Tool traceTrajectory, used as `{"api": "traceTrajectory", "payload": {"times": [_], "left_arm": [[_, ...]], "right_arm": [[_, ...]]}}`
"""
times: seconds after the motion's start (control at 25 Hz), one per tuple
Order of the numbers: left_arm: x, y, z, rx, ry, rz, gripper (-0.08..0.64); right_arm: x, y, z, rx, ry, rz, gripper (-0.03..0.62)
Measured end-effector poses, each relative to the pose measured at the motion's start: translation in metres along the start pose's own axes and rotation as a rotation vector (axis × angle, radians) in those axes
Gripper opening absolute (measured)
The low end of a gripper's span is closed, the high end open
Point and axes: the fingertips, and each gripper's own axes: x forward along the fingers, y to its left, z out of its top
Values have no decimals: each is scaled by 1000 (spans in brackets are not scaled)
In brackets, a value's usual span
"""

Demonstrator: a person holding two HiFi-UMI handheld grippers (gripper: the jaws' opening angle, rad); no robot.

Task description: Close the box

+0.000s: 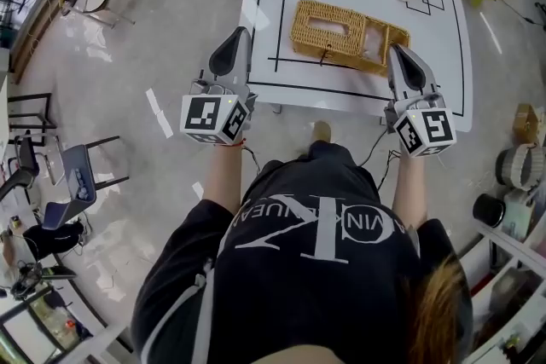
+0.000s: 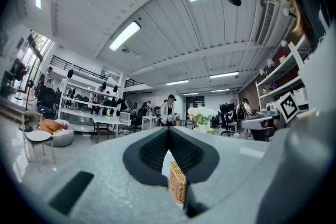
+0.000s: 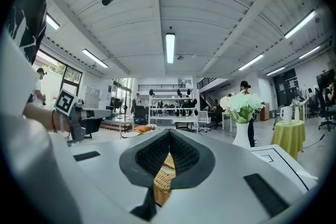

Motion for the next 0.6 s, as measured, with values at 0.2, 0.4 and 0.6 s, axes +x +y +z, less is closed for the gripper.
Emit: {"api": "traceTrajectory", "payload": {"times": [0.2,0.4,0.6], "left_arm": [[2,-2,-3,-1,9,0,11],[1,2,-6,-5,19,11,11],[2,5,-8,-9,24,18,11]], "right_arm": [[2,0,-5,10,9,11,-2],[6,3,-10,18,21,33,-2],[11,6,-14,20,29,50,-2]]}}
